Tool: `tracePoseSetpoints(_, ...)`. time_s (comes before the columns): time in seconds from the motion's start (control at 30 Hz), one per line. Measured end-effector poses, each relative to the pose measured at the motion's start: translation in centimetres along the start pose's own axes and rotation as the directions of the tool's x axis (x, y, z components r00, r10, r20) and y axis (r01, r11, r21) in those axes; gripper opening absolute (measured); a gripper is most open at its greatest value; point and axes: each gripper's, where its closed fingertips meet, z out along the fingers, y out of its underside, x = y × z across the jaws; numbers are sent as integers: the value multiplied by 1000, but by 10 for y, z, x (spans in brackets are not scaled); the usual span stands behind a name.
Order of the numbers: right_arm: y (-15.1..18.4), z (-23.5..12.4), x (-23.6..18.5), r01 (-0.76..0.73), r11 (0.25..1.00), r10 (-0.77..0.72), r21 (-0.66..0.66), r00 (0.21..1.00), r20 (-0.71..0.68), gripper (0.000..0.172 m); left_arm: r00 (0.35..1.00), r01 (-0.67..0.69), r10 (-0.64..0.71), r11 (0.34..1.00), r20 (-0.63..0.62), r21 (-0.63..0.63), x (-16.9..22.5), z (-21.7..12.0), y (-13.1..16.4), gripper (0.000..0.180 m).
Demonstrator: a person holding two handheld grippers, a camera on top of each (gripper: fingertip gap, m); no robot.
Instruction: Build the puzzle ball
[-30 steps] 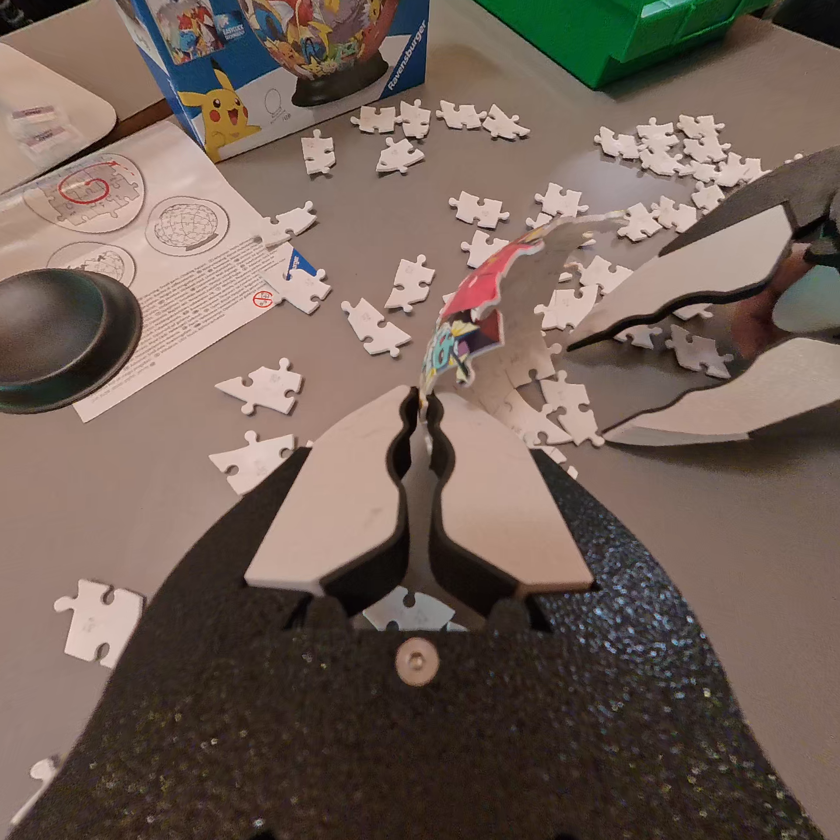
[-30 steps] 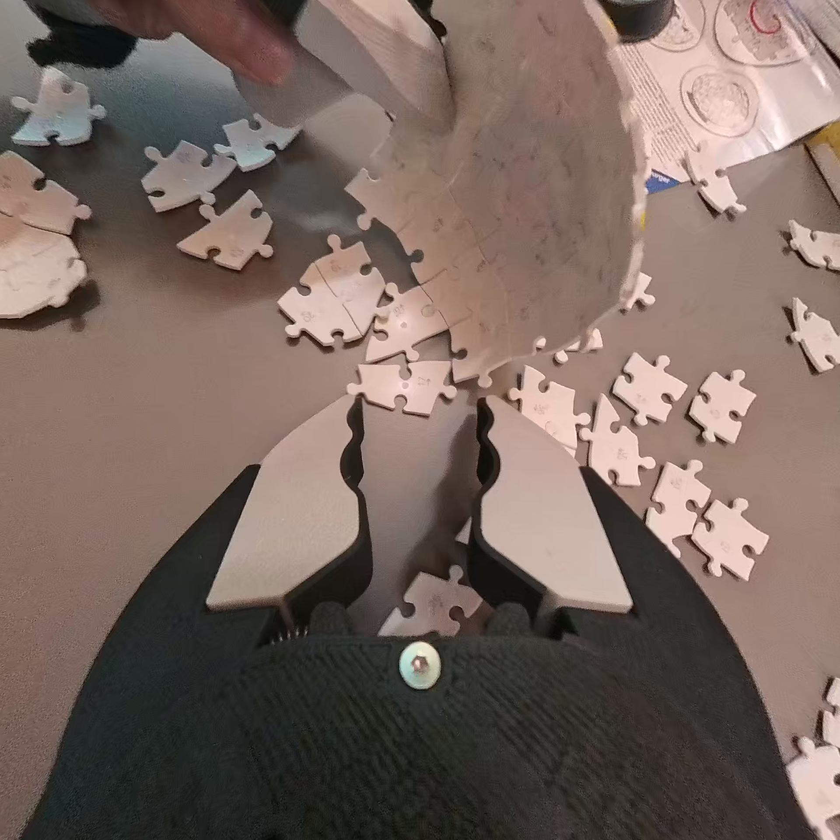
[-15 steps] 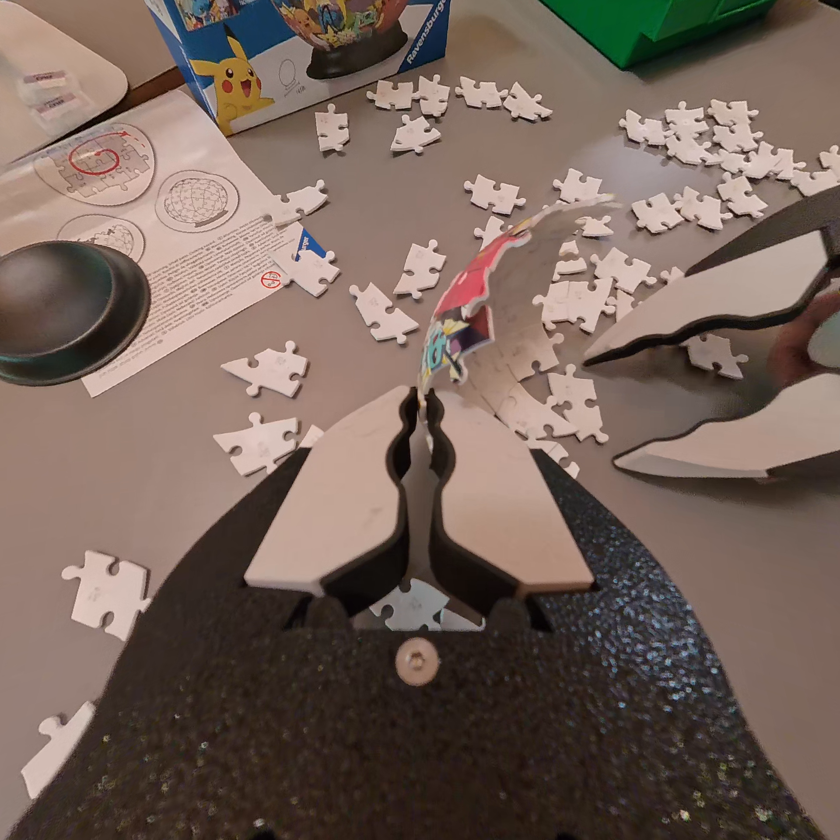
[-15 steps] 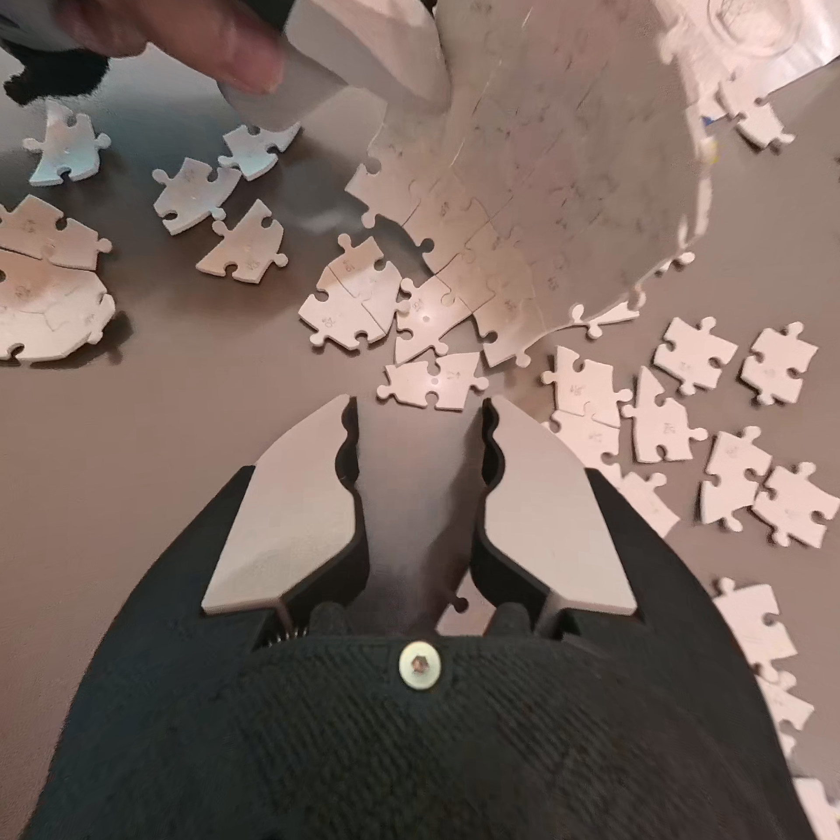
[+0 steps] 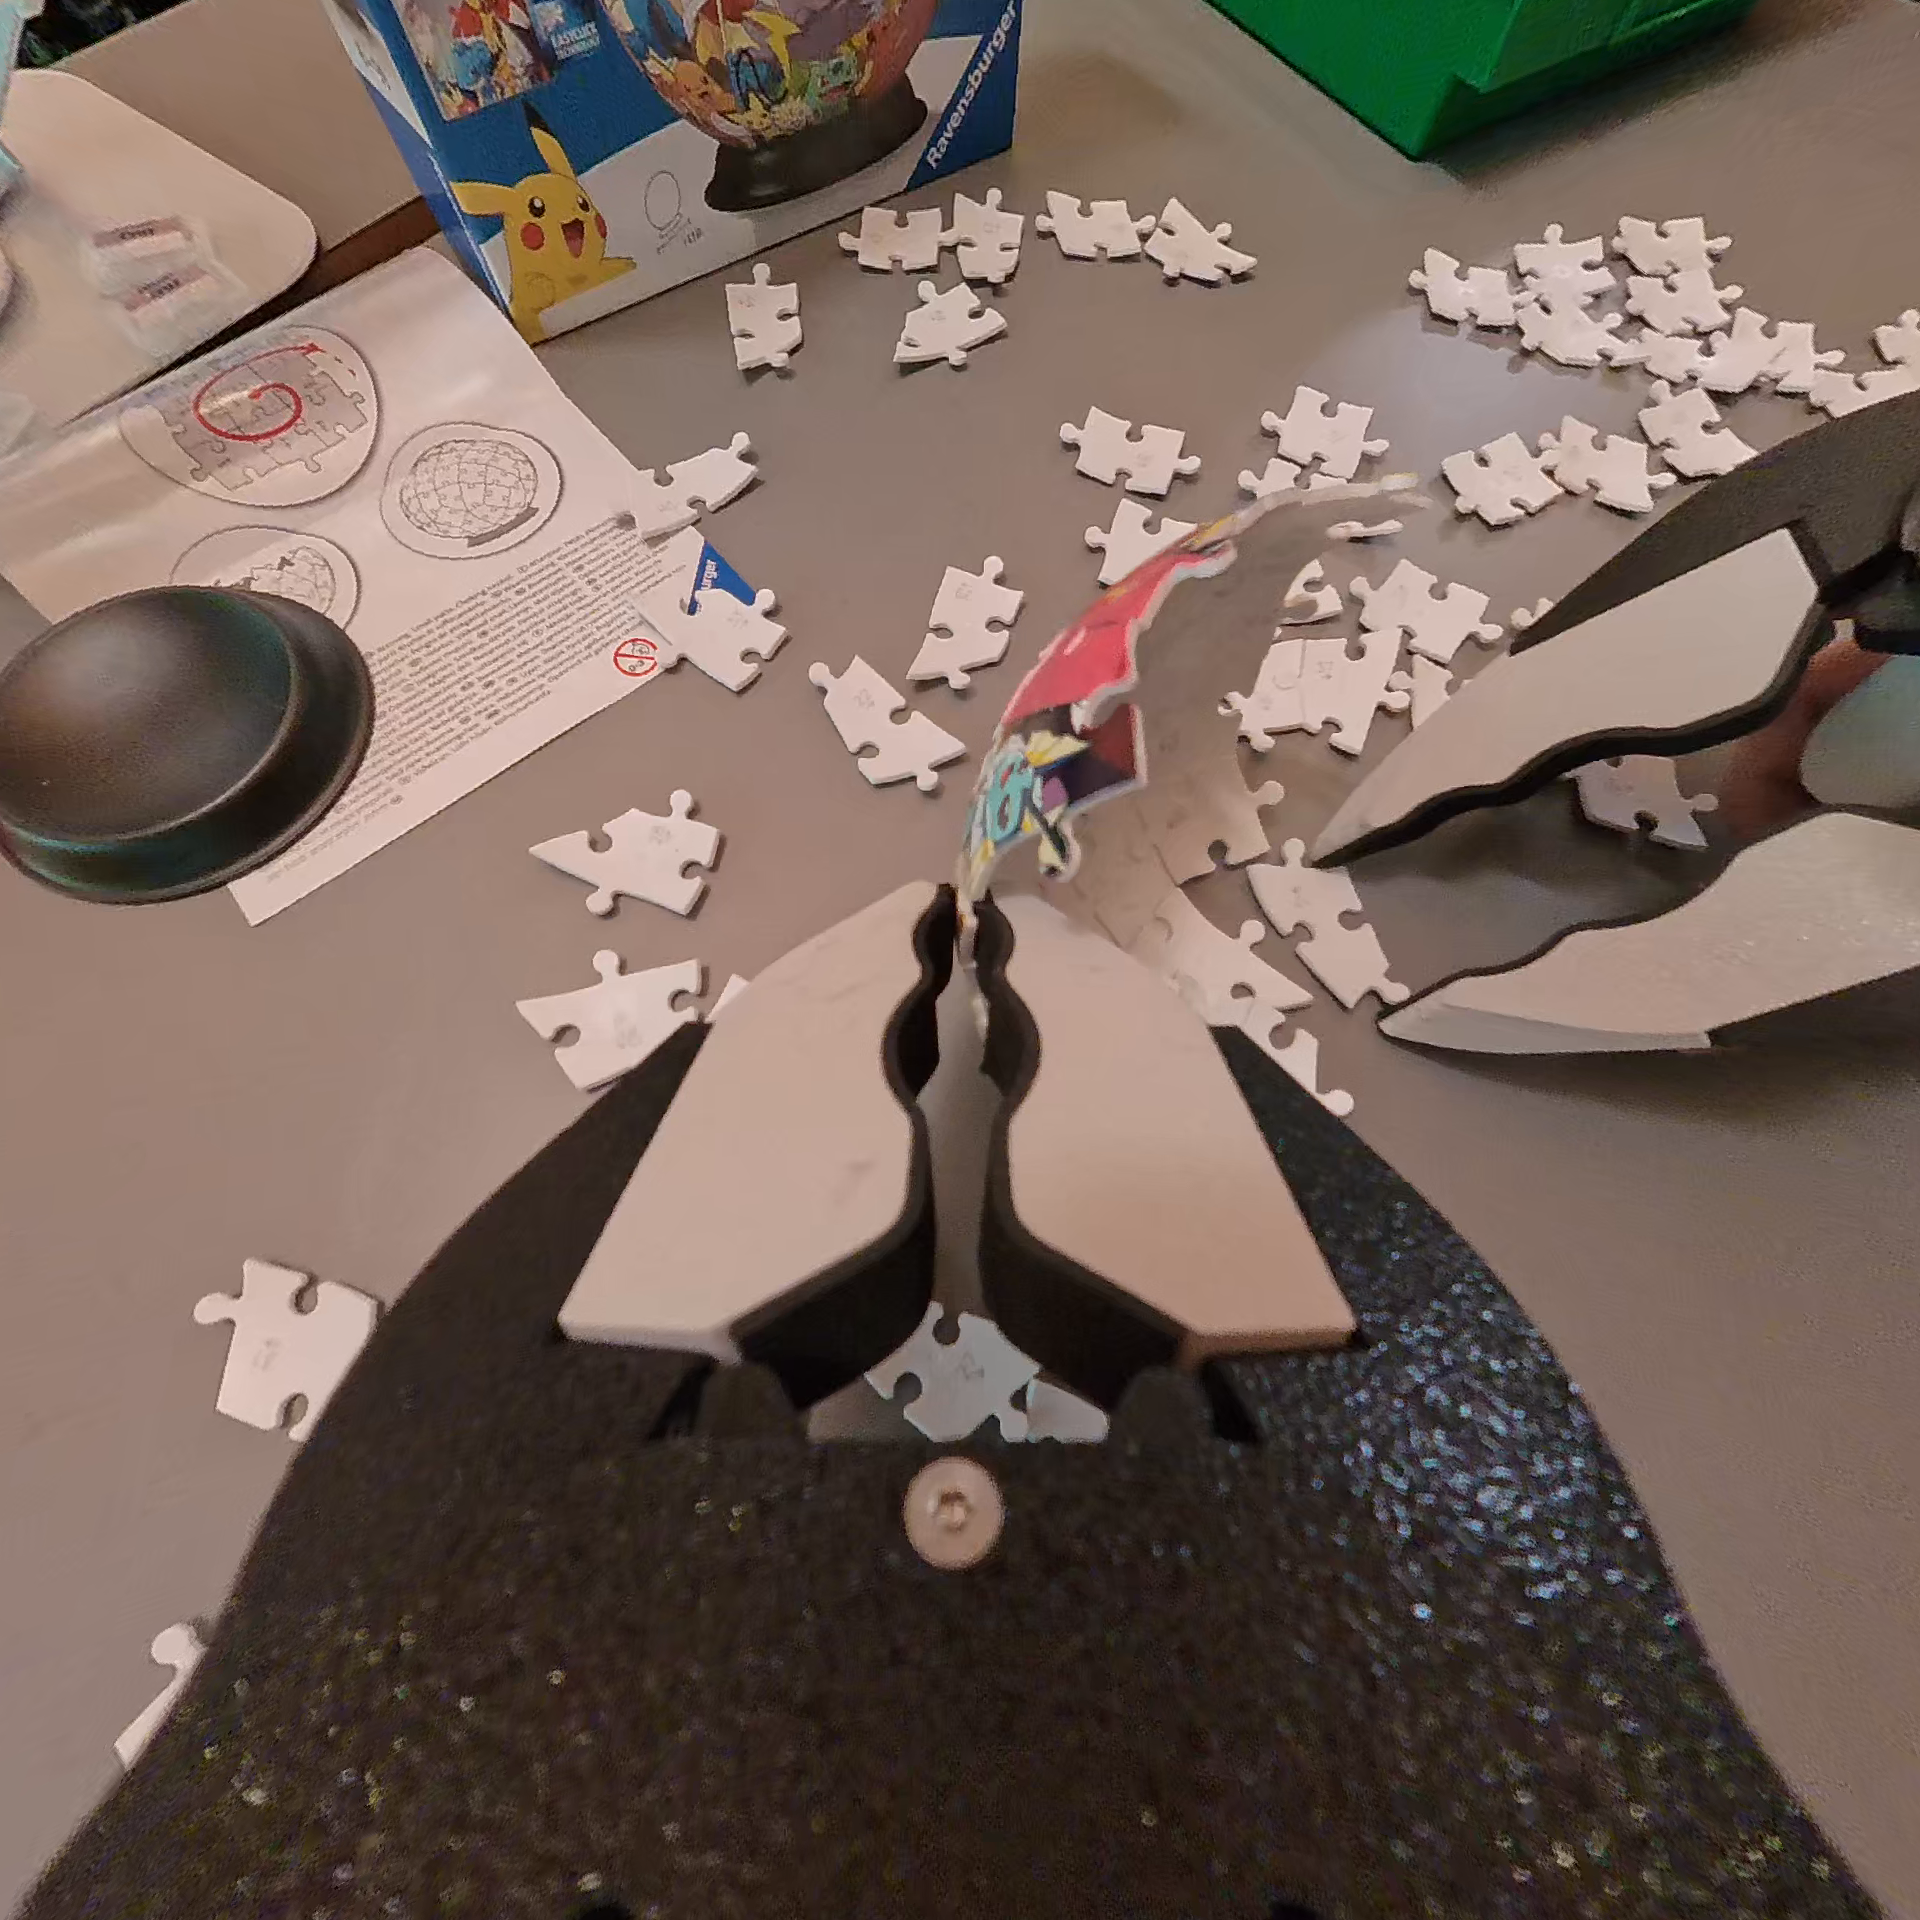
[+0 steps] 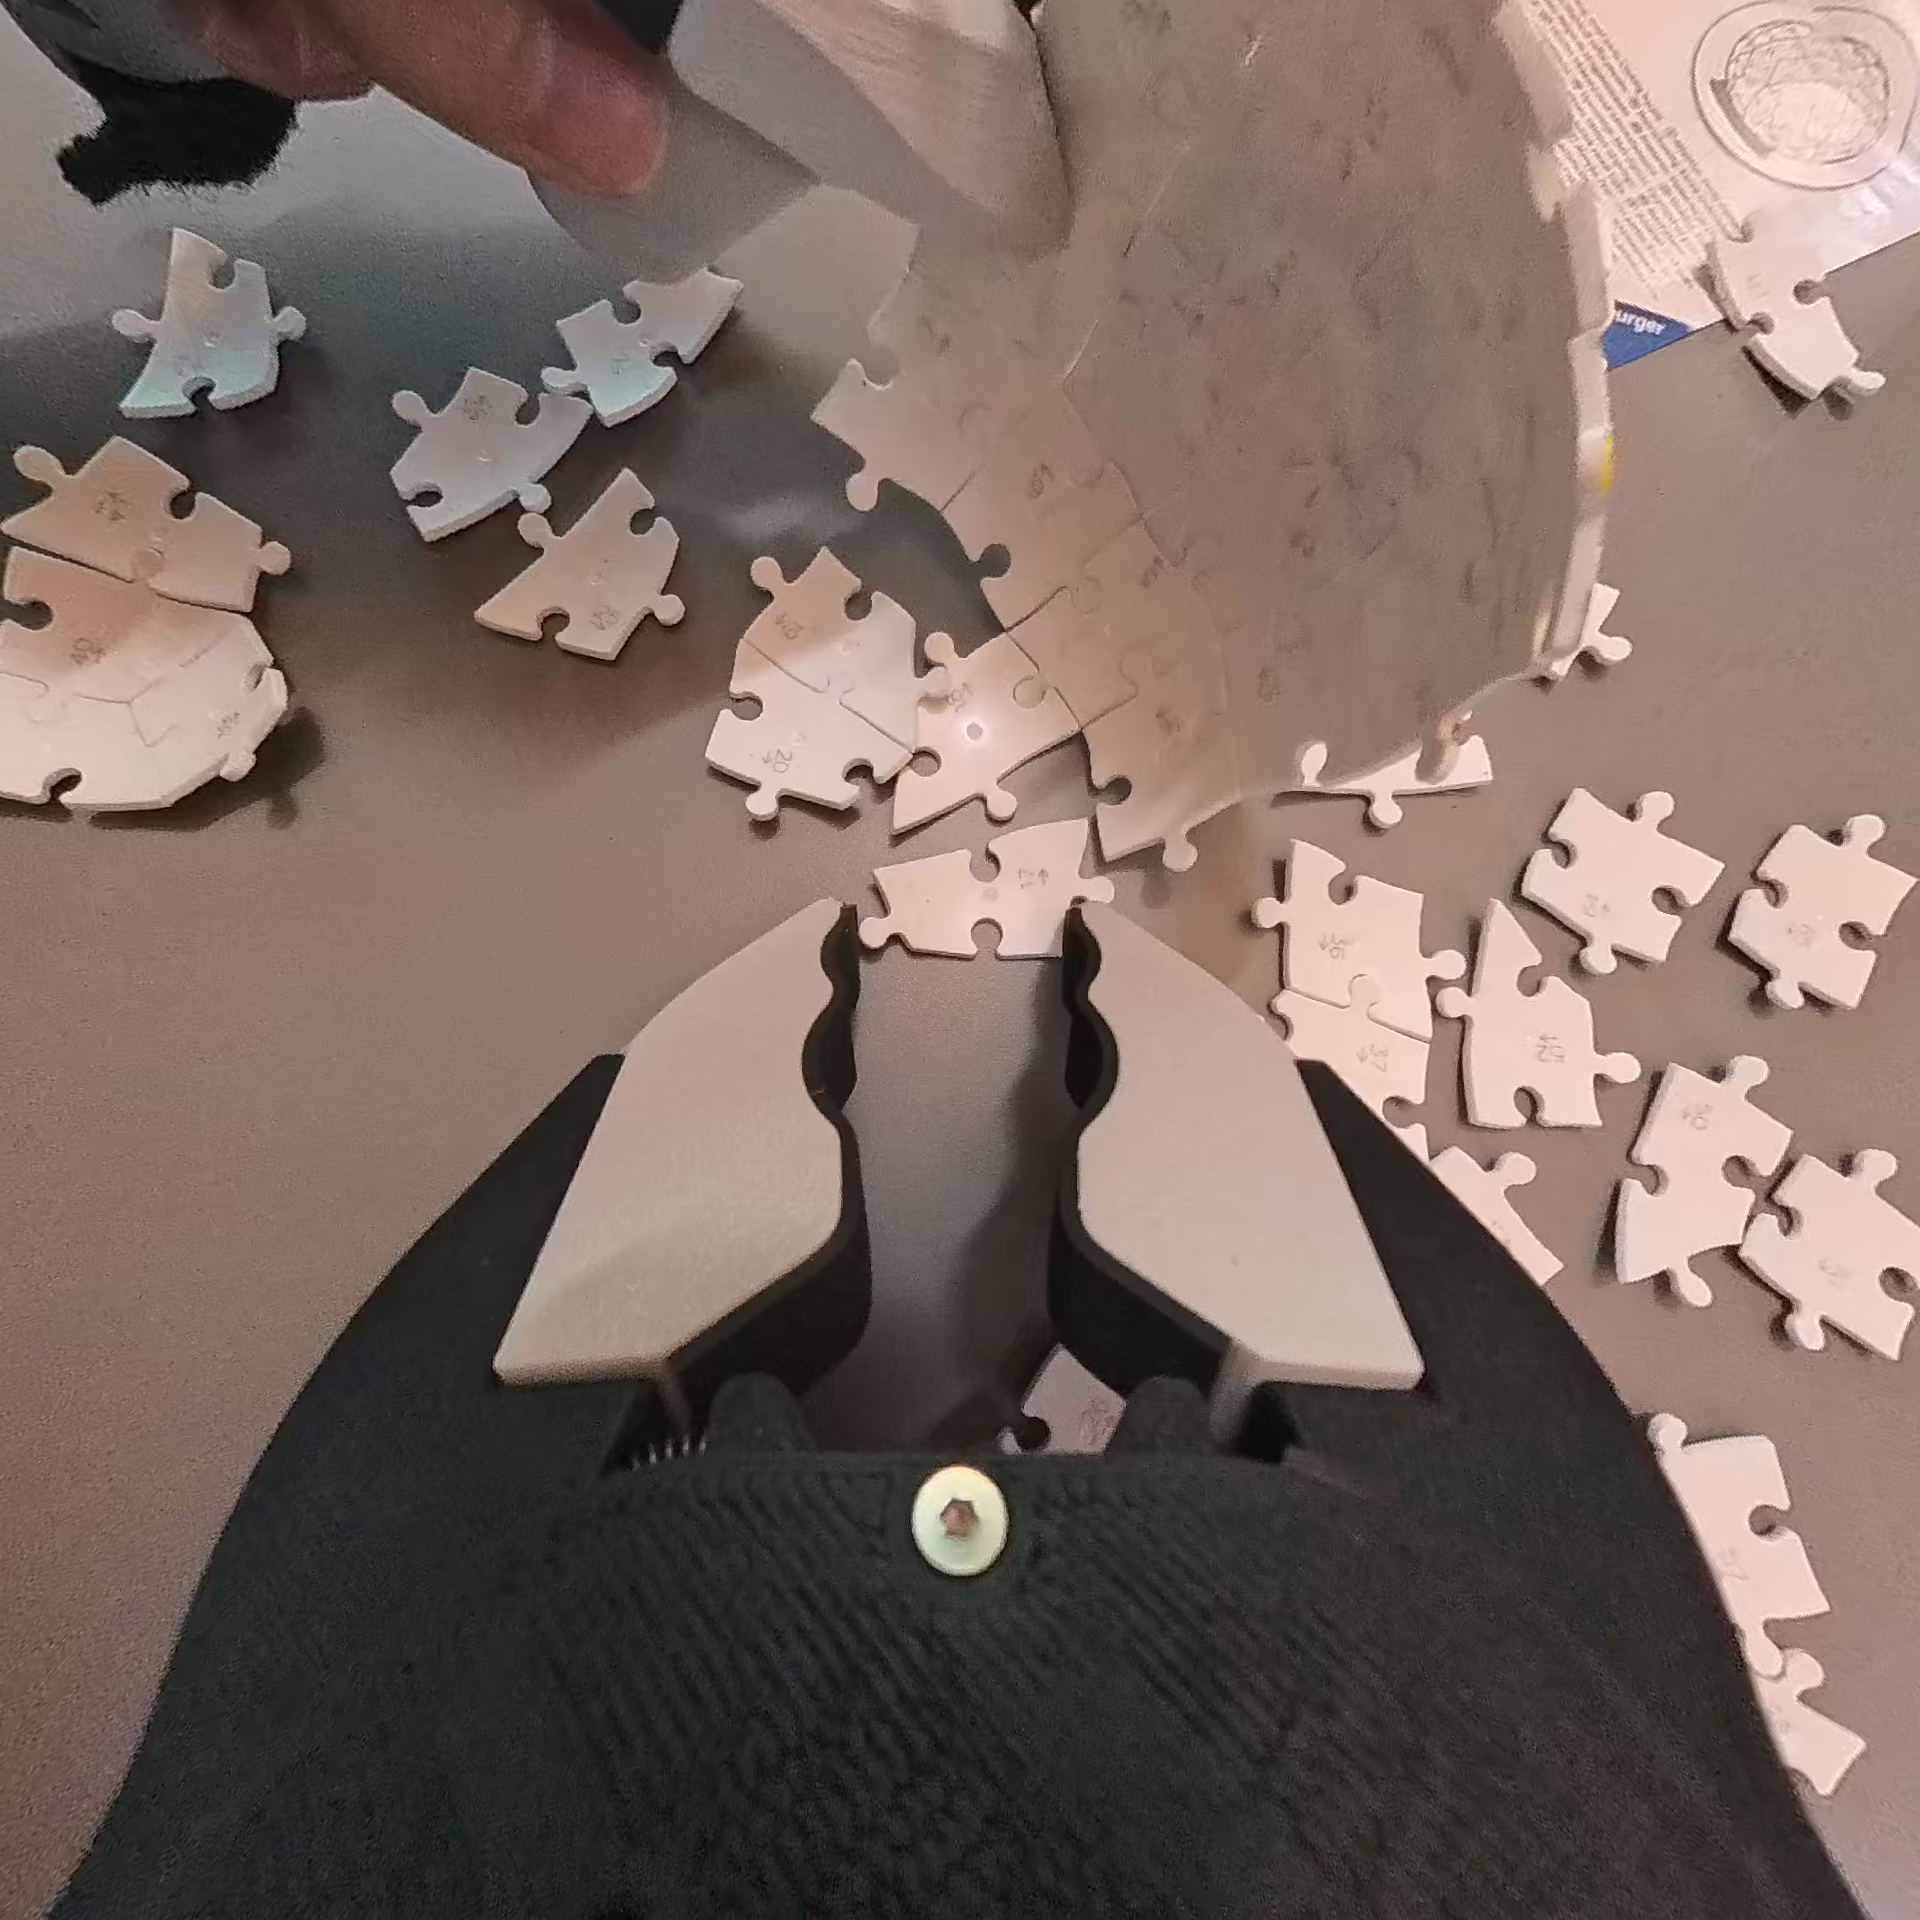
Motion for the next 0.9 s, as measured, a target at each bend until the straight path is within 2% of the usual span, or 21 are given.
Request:
tracePoseSetpoints(0.03, 0, 0, 0, 5, 1000, -5, 1, 1000, 0, 37, 1000, 2, -2, 1000, -4, 1, 0, 0, 0, 2)
tracePoseSetpoints(0.13, 1, -2, 1, 54, 999, -54, -4, 998, -30, 37, 1000, 4, -4, 1000, -14, 0, 2, 0, 0, 2)
tracePoseSetpoints(0.4, -6, -5, 0, 333, 942, -336, -48, 935, -109, 37, 1000, -16, 16, 1000, -13, -12, 7, -1, -2, 2)
tracePoseSetpoints(0.5, -10, -2, -1, 306, 952, -307, -30, 948, -79, 37, 1000, -25, 25, 1000, -3, -15, 8, -1, -2, 2)
tracePoseSetpoints(0.77, -7, 0, 4, 316, 944, -320, -98, 947, -28, 38, 999, -47, 48, 999, 13, -13, 10, -1, -5, 2)
tracePoseSetpoints(0.9, -10, 2, 3, 326, 943, -328, -72, 945, -12, 38, 999, -44, 44, 999, 12, -14, 10, -1, -4, 2)
